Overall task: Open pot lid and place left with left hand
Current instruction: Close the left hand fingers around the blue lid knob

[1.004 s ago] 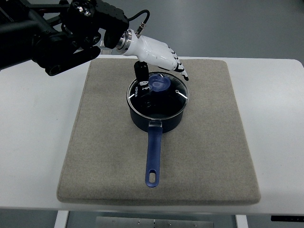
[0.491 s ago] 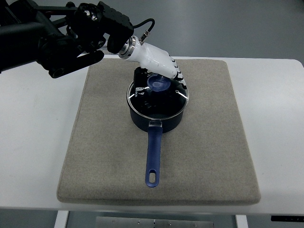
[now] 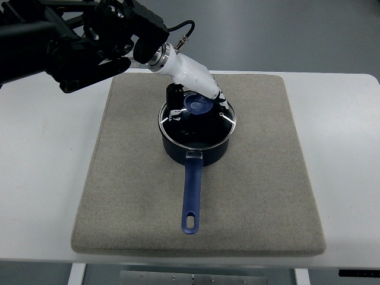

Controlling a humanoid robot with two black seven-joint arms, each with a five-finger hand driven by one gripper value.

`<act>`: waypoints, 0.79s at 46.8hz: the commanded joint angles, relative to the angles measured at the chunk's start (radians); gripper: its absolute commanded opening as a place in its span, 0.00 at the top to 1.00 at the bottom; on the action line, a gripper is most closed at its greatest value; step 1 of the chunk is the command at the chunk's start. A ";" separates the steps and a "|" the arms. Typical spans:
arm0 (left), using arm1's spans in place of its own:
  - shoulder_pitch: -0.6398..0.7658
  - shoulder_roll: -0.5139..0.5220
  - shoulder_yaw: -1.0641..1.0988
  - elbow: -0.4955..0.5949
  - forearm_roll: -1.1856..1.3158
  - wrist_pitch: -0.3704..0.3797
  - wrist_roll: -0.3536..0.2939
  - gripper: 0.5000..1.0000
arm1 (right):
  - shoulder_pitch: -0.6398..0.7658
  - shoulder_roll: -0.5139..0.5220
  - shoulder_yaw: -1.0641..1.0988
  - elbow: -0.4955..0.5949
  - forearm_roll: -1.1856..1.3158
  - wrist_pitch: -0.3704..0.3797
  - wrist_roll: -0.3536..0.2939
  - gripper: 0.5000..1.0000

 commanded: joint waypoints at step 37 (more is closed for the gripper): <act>-0.013 0.002 -0.001 -0.003 -0.003 0.028 0.000 0.13 | 0.000 0.000 0.000 0.000 0.000 0.000 0.000 0.17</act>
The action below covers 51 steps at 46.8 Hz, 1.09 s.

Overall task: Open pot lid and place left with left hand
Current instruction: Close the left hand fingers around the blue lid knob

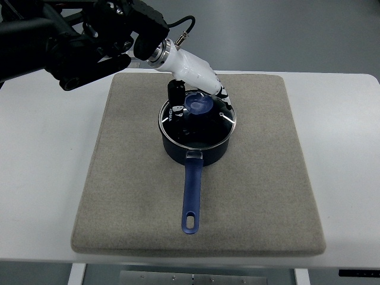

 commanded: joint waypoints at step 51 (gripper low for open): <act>-0.008 0.005 0.009 0.000 0.005 -0.001 0.000 0.38 | 0.000 0.000 0.000 0.000 0.000 0.000 0.001 0.17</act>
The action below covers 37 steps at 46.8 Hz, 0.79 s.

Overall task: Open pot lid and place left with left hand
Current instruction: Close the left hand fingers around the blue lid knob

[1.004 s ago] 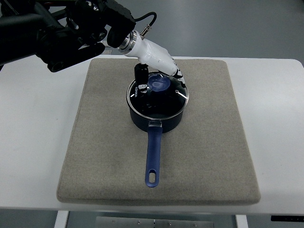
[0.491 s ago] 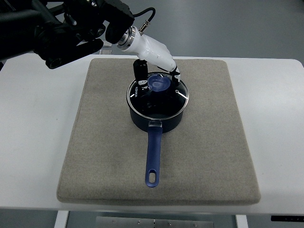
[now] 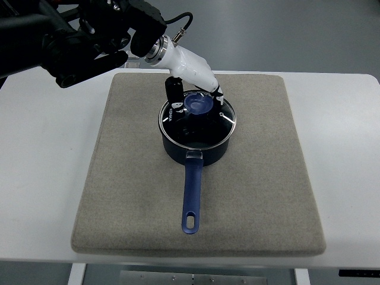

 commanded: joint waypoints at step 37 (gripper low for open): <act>-0.003 -0.007 0.000 0.016 -0.006 -0.006 0.000 1.00 | 0.000 0.000 0.000 0.000 0.000 0.000 0.001 0.17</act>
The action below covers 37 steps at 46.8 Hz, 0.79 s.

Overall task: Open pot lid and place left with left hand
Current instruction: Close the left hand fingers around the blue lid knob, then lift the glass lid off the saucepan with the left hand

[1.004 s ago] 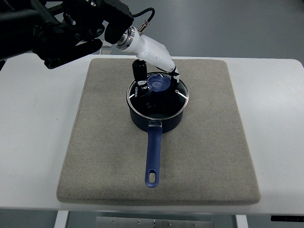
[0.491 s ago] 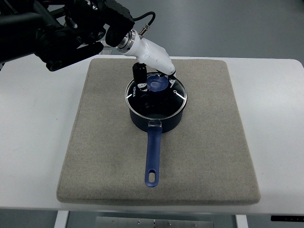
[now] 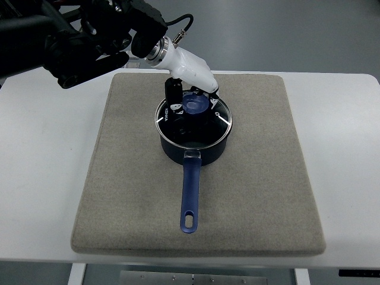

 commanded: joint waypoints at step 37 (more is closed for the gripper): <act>-0.058 0.089 -0.023 0.078 -0.024 0.016 0.000 1.00 | 0.000 0.000 0.000 0.000 0.000 0.000 0.000 0.17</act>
